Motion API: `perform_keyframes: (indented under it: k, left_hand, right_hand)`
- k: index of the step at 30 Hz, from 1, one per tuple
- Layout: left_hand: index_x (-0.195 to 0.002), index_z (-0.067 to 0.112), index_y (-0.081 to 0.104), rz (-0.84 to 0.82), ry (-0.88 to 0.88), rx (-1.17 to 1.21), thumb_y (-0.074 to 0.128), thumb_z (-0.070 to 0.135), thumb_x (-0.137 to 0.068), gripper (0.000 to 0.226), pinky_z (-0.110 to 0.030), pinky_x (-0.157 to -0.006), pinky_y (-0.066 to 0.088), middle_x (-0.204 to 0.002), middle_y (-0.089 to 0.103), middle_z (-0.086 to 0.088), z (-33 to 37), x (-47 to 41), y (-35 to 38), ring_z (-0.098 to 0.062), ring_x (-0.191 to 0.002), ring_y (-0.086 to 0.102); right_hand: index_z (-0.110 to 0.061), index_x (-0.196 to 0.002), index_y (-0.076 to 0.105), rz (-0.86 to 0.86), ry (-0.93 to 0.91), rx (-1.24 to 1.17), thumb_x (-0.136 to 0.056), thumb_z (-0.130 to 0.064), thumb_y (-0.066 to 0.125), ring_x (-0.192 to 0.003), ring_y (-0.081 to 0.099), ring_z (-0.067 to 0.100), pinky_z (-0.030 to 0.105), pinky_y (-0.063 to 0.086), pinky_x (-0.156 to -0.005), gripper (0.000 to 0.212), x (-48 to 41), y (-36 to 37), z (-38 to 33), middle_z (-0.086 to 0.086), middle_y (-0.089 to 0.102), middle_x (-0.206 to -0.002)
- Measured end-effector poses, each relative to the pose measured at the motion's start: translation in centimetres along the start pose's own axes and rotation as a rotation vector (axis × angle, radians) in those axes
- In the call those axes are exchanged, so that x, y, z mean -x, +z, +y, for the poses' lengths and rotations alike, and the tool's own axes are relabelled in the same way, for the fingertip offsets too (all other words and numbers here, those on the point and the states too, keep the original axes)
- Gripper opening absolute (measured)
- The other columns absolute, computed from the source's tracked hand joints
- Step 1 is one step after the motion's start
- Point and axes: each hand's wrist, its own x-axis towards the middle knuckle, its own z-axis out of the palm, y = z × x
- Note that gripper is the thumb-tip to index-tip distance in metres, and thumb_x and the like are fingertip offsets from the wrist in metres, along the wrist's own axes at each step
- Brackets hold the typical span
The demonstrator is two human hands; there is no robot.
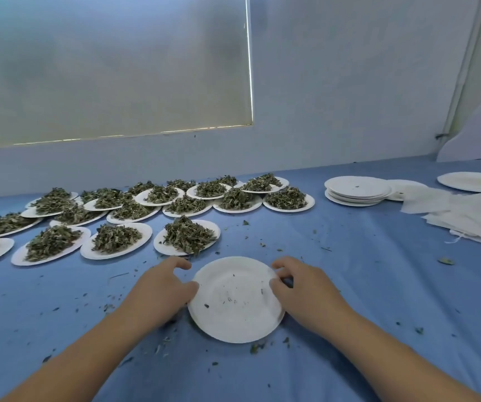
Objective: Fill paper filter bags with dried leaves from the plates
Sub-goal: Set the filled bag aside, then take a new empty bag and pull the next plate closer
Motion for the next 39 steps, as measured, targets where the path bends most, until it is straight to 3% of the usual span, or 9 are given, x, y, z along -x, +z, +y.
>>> perform_keyframes:
  k: [4, 8, 12, 15, 19, 25, 29, 34, 39]
  left_hand:
    - [-0.109, 0.020, 0.062, 0.100, -0.060, 0.545, 0.063, 0.013, -0.089, 0.021, -0.029, -0.043, 0.050, -0.069, 0.068, -0.011, 1.4, -0.6, 0.9, -0.020, -0.043, 0.056]
    - [-0.098, 0.022, 0.064, 0.247, 0.046, 0.752, 0.061, 0.014, -0.092, 0.010, -0.025, -0.047, 0.053, -0.098, 0.067, -0.009, 4.6, -2.0, 3.1, -0.018, -0.066, 0.068]
    - [-0.096, 0.023, 0.060, 0.220, 0.080, 0.902, 0.059, 0.012, -0.093, 0.011, -0.028, -0.050, 0.056, -0.099, 0.065, -0.008, 8.6, -3.7, 5.8, -0.024, -0.080, 0.068]
    - [-0.099, 0.022, 0.059, 0.159, 0.079, 0.925, 0.059, 0.012, -0.093, 0.012, -0.027, -0.049, 0.055, -0.099, 0.064, -0.008, 11.0, -4.9, 8.0, -0.024, -0.079, 0.067]
    - [-0.100, 0.024, 0.058, 0.063, 0.087, 0.894, 0.055, 0.012, -0.094, 0.013, -0.030, -0.050, 0.053, -0.093, 0.065, -0.011, 11.4, -6.1, 10.0, -0.017, -0.055, 0.063]
    - [-0.098, 0.021, 0.062, 0.019, 0.019, 0.765, 0.053, 0.012, -0.093, 0.015, -0.031, -0.047, 0.046, -0.083, 0.063, -0.011, 8.8, -7.4, 11.3, -0.019, -0.049, 0.053]
    - [-0.094, 0.028, 0.064, 0.001, 0.061, 0.645, 0.054, 0.015, -0.091, 0.016, -0.025, -0.045, 0.045, -0.075, 0.061, -0.002, 8.7, -7.4, 12.0, -0.009, -0.045, 0.052]
    - [-0.092, 0.027, 0.064, 0.003, 0.054, 0.660, 0.053, 0.014, -0.091, 0.017, -0.026, -0.047, 0.045, -0.074, 0.059, 0.000, 8.5, -7.6, 12.0, -0.010, -0.046, 0.051]
    - [-0.088, 0.029, 0.065, 0.020, 0.045, 0.680, 0.053, 0.014, -0.090, 0.019, -0.025, -0.047, 0.044, -0.077, 0.059, 0.003, 8.3, -8.1, 12.5, -0.009, -0.046, 0.052]
  right_hand:
    - [-0.037, -0.114, 0.056, 0.016, 0.087, -0.252, -0.090, -0.030, 0.056, -0.089, 0.059, -0.003, 0.015, 0.046, -0.064, 0.025, -0.8, -2.5, 0.6, -0.021, 0.062, -0.101]
    - [-0.022, -0.115, 0.060, 0.049, 0.221, -0.659, -0.086, -0.015, 0.063, -0.073, 0.069, 0.015, 0.032, 0.058, -0.075, 0.030, -2.0, -5.6, 1.3, 0.001, 0.071, -0.094]
    - [-0.004, -0.105, 0.065, -0.047, 0.294, -0.950, -0.091, -0.012, 0.057, -0.060, 0.066, 0.020, 0.032, 0.053, -0.062, 0.018, -2.7, -9.2, 2.9, 0.008, 0.069, -0.077]
    - [-0.002, -0.097, 0.067, -0.054, 0.322, -0.911, -0.093, -0.015, 0.055, -0.059, 0.063, 0.019, 0.028, 0.049, -0.052, 0.018, -3.1, -11.1, 4.8, 0.010, 0.066, -0.073]
    - [-0.003, -0.093, 0.065, -0.018, 0.423, -0.896, -0.092, -0.014, 0.056, -0.051, 0.055, 0.015, 0.024, 0.042, -0.042, 0.015, -3.8, -12.5, 7.6, 0.006, 0.059, -0.062]
    - [-0.010, -0.084, 0.055, 0.215, 0.564, -1.022, -0.094, -0.012, 0.054, -0.041, 0.049, 0.010, 0.020, 0.036, -0.034, 0.010, -7.5, -15.1, 11.2, 0.001, 0.051, -0.053]
    - [-0.007, -0.096, 0.053, 0.356, 0.578, -1.091, -0.096, -0.008, 0.049, -0.058, 0.055, 0.015, 0.018, 0.044, -0.037, 0.004, -11.6, -15.7, 12.6, 0.007, 0.056, -0.073]
    - [-0.004, -0.099, 0.048, 0.448, 0.575, -1.093, -0.098, -0.004, 0.043, -0.063, 0.056, 0.017, 0.018, 0.047, -0.037, 0.005, -16.7, -16.2, 13.2, 0.013, 0.055, -0.077]
    - [-0.001, -0.120, 0.042, 0.559, 0.591, -1.146, -0.098, 0.002, 0.037, -0.068, 0.061, 0.025, 0.024, 0.053, -0.041, 0.023, -20.2, -16.2, 14.1, 0.018, 0.056, -0.084]
